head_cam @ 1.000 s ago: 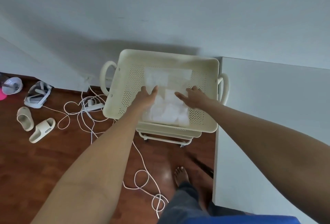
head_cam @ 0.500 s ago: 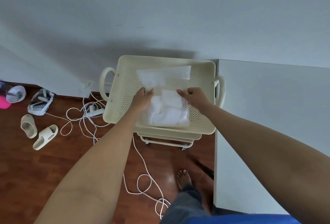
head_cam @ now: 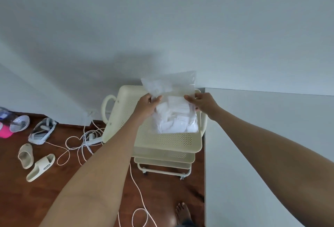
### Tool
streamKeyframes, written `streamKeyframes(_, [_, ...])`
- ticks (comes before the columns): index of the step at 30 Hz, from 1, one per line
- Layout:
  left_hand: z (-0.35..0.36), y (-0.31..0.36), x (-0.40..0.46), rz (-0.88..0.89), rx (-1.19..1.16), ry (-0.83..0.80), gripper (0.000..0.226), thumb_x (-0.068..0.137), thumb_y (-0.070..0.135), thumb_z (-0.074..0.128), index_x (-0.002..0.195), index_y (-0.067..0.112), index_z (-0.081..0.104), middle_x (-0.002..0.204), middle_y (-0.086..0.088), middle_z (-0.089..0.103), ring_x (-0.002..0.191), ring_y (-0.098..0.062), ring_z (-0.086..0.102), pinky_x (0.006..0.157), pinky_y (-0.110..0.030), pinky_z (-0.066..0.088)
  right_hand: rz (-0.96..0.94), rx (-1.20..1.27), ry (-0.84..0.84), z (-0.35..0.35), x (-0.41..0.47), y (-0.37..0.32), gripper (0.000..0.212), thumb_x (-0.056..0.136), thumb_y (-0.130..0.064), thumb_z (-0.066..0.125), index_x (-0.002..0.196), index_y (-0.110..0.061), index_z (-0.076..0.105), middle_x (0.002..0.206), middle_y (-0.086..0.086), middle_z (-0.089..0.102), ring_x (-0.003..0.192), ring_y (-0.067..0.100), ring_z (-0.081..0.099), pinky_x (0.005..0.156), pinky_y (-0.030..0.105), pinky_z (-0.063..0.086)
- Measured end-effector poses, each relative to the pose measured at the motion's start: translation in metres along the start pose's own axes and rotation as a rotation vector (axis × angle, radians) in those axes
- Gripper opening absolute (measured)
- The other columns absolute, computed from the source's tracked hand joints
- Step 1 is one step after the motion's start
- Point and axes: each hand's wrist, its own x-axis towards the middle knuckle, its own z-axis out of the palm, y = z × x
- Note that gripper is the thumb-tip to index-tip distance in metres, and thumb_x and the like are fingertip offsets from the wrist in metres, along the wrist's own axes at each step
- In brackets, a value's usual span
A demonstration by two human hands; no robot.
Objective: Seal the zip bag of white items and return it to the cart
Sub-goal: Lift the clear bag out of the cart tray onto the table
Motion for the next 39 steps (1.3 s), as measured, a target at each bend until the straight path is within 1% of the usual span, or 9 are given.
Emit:
streamKeyframes(4, [0.018, 0.042, -0.007, 0.067, -0.035, -0.012, 0.039, 0.092, 0.047, 0.065, 0.078, 0.015, 0.048, 0.069, 0.003, 0.045, 0.059, -0.010, 0.050, 0.061, -0.029, 0.041, -0.042, 0.033, 0.053, -0.044, -0.020, -0.018, 0.049, 0.090, -0.040, 0.079, 0.101, 0.007, 0.075, 0.090, 0.014, 0.069, 0.080, 0.022, 0.064, 0.077, 0.037, 0.054])
streamKeyframes(8, [0.045, 0.085, -0.015, 0.144, -0.048, -0.019, 0.042, 0.091, 0.048, 0.067, 0.075, 0.015, 0.045, 0.062, 0.005, 0.045, 0.041, 0.003, 0.049, 0.056, -0.028, 0.042, -0.080, 0.053, 0.124, -0.091, -0.045, -0.023, 0.043, 0.089, -0.040, 0.080, 0.094, 0.003, 0.077, 0.080, 0.008, 0.066, 0.075, 0.021, 0.061, 0.074, 0.034, 0.056])
streamKeyframes(12, [0.085, 0.119, -0.031, 0.186, -0.071, -0.094, 0.042, 0.090, 0.048, 0.067, 0.082, 0.012, 0.047, 0.064, 0.002, 0.044, 0.060, -0.015, 0.049, 0.061, -0.031, 0.040, -0.098, 0.048, 0.189, -0.141, -0.072, -0.011, 0.038, 0.087, -0.042, 0.081, 0.083, -0.004, 0.077, 0.076, 0.007, 0.066, 0.072, 0.019, 0.063, 0.073, 0.032, 0.060])
streamKeyframes(17, [0.145, 0.139, -0.062, 0.212, -0.093, -0.163, 0.044, 0.089, 0.046, 0.070, 0.075, 0.013, 0.044, 0.063, 0.004, 0.043, 0.059, -0.015, 0.048, 0.063, -0.032, 0.042, -0.066, 0.052, 0.239, -0.198, -0.108, 0.024, 0.034, 0.082, -0.044, 0.085, 0.086, -0.010, 0.081, 0.070, -0.004, 0.072, 0.070, 0.014, 0.068, 0.074, 0.031, 0.064])
streamKeyframes(22, [0.206, 0.127, -0.095, 0.169, -0.024, -0.217, 0.047, 0.088, 0.048, 0.071, 0.066, 0.016, 0.044, 0.050, 0.014, 0.047, 0.049, -0.005, 0.052, 0.067, -0.038, 0.050, 0.005, 0.038, 0.246, -0.232, -0.145, 0.075, 0.061, 0.081, -0.044, 0.086, 0.096, 0.013, 0.072, 0.081, 0.009, 0.071, 0.074, 0.017, 0.066, 0.083, 0.041, 0.063])
streamKeyframes(27, [0.257, 0.095, -0.126, 0.099, 0.016, -0.260, 0.047, 0.084, 0.053, 0.072, 0.069, 0.015, 0.048, 0.065, 0.006, 0.051, 0.062, -0.014, 0.055, 0.078, -0.044, 0.054, 0.095, 0.040, 0.211, -0.244, -0.181, 0.132, 0.059, 0.082, -0.040, 0.086, 0.091, 0.015, 0.068, 0.082, 0.012, 0.061, 0.077, 0.020, 0.061, 0.079, 0.038, 0.059])
streamKeyframes(32, [0.296, 0.066, -0.149, 0.030, 0.052, -0.334, 0.062, 0.081, 0.058, 0.072, 0.087, -0.003, 0.060, 0.074, -0.002, 0.058, 0.068, -0.016, 0.059, 0.079, -0.040, 0.054, 0.177, 0.039, 0.185, -0.249, -0.213, 0.175, 0.045, 0.081, -0.039, 0.087, 0.096, 0.002, 0.079, 0.097, 0.010, 0.080, 0.087, 0.022, 0.073, 0.082, 0.036, 0.060])
streamKeyframes(35, [0.310, 0.057, -0.161, -0.004, 0.071, -0.343, 0.062, 0.081, 0.061, 0.070, 0.086, 0.000, 0.061, 0.075, -0.005, 0.057, 0.068, -0.019, 0.058, 0.078, -0.040, 0.052, 0.192, 0.046, 0.161, -0.251, -0.224, 0.191, 0.040, 0.082, -0.038, 0.086, 0.098, -0.002, 0.081, 0.108, 0.012, 0.080, 0.099, 0.029, 0.075, 0.092, 0.042, 0.060])
streamKeyframes(39, [0.317, 0.053, -0.172, -0.021, 0.066, -0.315, 0.061, 0.080, 0.063, 0.070, 0.085, 0.003, 0.060, 0.074, -0.004, 0.053, 0.068, -0.019, 0.058, 0.086, -0.045, 0.055, 0.178, 0.035, 0.129, -0.256, -0.228, 0.198, 0.050, 0.081, -0.043, 0.086, 0.097, 0.004, 0.078, 0.111, 0.017, 0.078, 0.087, 0.021, 0.069, 0.086, 0.038, 0.059])
